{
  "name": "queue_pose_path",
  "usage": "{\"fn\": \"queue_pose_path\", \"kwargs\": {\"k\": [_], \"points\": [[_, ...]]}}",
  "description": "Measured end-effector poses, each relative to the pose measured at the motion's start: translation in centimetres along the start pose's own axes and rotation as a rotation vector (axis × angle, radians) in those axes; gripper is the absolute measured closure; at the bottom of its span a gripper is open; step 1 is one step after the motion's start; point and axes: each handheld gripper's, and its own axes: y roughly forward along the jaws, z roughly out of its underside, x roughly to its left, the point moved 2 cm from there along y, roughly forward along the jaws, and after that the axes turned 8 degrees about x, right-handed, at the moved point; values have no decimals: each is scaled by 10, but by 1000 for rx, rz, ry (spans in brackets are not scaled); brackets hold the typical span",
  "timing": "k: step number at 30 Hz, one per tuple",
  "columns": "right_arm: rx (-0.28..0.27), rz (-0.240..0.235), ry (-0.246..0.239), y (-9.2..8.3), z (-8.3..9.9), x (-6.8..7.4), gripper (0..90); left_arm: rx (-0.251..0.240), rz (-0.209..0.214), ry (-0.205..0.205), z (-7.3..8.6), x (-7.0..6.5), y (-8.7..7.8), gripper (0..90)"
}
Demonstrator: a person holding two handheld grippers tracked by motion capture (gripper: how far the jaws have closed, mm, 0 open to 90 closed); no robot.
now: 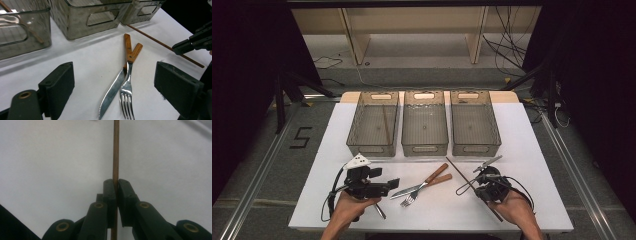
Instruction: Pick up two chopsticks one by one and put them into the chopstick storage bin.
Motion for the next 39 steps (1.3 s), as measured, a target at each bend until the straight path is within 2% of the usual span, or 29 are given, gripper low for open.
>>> {"fn": "queue_pose_path", "kwargs": {"k": [7,10,17,19,22,25,28,34,38,39], "points": [[-84,-30,-11,-17,-2,5,854,20,38,-9,1,-9,9,166],[-151,-103,-26,-22,-4,8,854,25,38,6,-1,-16,13,166],[-232,-161,-43,-22,-11,23,855,39,97,-12,-2,-29,25,168],[-249,-163,-50,-22,-13,28,855,37,146,-39,-4,-31,26,174],[-269,-175,-60,-22,-16,34,854,25,169,-72,-7,-31,29,183],[-296,-167,-70,-24,-17,42,854,14,208,-107,-10,-32,31,188],[-318,-173,-75,-24,-19,48,854,9,215,-105,-13,-35,31,191],[-368,-189,-88,-23,-22,61,854,-14,244,-131,-19,-40,32,214],[-389,-202,-101,-23,-23,70,854,-19,270,-154,-20,-42,35,247],[-396,-202,-105,-23,-23,72,854,-15,289,-165,-20,-43,36,260]]}}
